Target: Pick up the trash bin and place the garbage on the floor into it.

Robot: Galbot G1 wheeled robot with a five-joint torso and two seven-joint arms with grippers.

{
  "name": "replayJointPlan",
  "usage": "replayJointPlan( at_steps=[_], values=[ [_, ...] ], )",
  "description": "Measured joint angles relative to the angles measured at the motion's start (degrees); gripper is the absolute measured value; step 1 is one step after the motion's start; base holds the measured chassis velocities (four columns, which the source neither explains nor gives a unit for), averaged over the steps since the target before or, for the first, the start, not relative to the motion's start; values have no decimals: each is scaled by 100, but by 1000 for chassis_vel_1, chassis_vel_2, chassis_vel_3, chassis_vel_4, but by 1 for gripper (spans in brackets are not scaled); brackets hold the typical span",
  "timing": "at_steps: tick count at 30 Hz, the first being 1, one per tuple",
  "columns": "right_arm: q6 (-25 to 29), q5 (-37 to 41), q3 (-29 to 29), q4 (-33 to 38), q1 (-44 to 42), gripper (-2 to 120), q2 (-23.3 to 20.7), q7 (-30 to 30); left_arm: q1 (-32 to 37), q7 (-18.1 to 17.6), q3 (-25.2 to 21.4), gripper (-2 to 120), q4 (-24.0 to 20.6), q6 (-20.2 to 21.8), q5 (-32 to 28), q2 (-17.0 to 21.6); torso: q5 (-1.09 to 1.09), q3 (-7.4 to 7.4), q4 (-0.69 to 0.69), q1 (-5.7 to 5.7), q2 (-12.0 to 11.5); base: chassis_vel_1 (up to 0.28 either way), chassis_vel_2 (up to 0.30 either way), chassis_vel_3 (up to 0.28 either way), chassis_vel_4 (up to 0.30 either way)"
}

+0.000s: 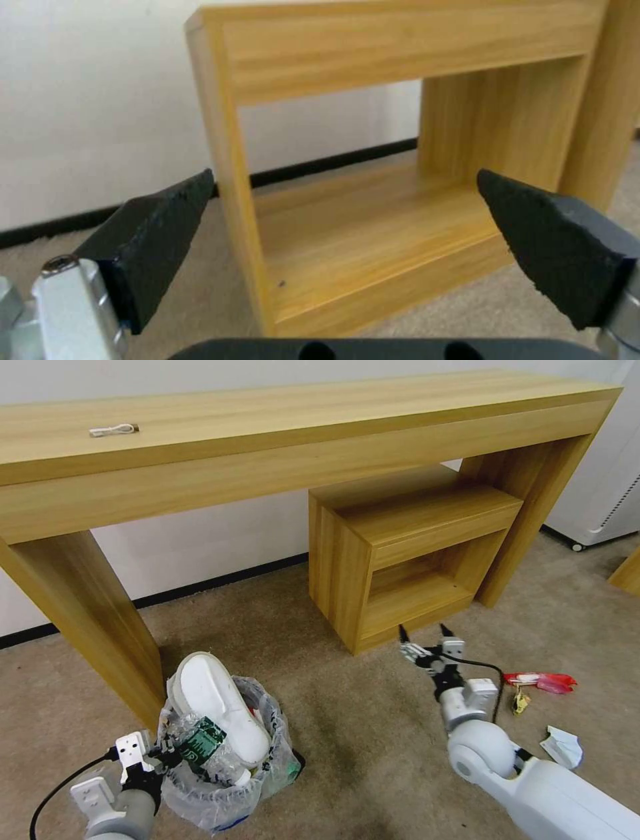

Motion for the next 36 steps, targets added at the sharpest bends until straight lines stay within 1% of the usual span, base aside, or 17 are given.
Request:
replayJointPlan(
  at_steps=[2, 4, 6, 8, 10, 12, 16, 19, 22, 28, 33, 36],
  values=[
    [0, -32, 100, 10, -73, 100, 33, -5, 0, 22, 2, 0, 8, -18, 57, -10, 0, 0, 0, 0, 0, 0, 0, 0, 0],
    [12, -174, 417, 6, -294, 100, 204, 10, -5, 80, -9, 0, 22, -92, 206, -40, 1, 0, 2, 0, 0, 0, 0, 0, 0],
    [12, -202, 506, 4, -362, 100, 242, 12, -5, 90, -15, 0, 22, -103, 216, -45, 2, 0, 1, 0, 0, 0, 0, 0, 0],
    [8, -271, 826, 39, -631, 100, 305, 2, -1, 113, -32, 0, 12, -121, 231, -46, 0, 0, 1, 0, 0, 0, 0, 0, 0],
    [4, -298, 893, 49, -682, 100, 317, -8, -2, 116, -36, 0, 11, -126, 236, -48, 0, 0, 0, 0, 0, 0, 0, 0, 0],
    [-29, -461, 1183, 66, -880, 100, 397, -17, -5, 144, -43, 0, 14, -147, 299, -75, 1, 0, 0, 0, 0, 0, 0, 0, 0],
    [-88, -545, 1291, 74, -945, 100, 439, -7, 30, 179, -38, 0, 14, -158, 384, -121, 0, 0, -1, 0, 0, 0, 0, 0, 0],
    [-160, -843, 1433, -1, -984, 100, 567, 47, 58, 186, -36, 0, 11, -213, 472, -185, 0, 0, 1, 0, 0, 0, 0, 0, 0],
    [-178, -897, 1462, -20, -986, 100, 602, 77, 70, 188, -35, 0, 7, -221, 483, -191, 1, 0, 1, 0, 0, 0, 0, 0, 0],
    [-365, -1151, 1612, -53, -1031, 100, 763, 263, 79, 188, -58, 0, -10, -228, 521, -224, 0, 0, 1, 0, 0, 0, 0, 0, 0],
    [-344, -1193, 1647, -144, -1025, 100, 840, 301, 64, 193, -61, 0, -2, -228, 541, -258, -1, 0, 0, 0, 0, 0, 0, 0, 0],
    [-216, -1217, 1647, -210, -1028, 100, 894, 285, 59, 193, -69, 0, 2, -228, 538, -266, 0, 1, 0, 0, 0, 0, 0, 0, 0]
  ],
)
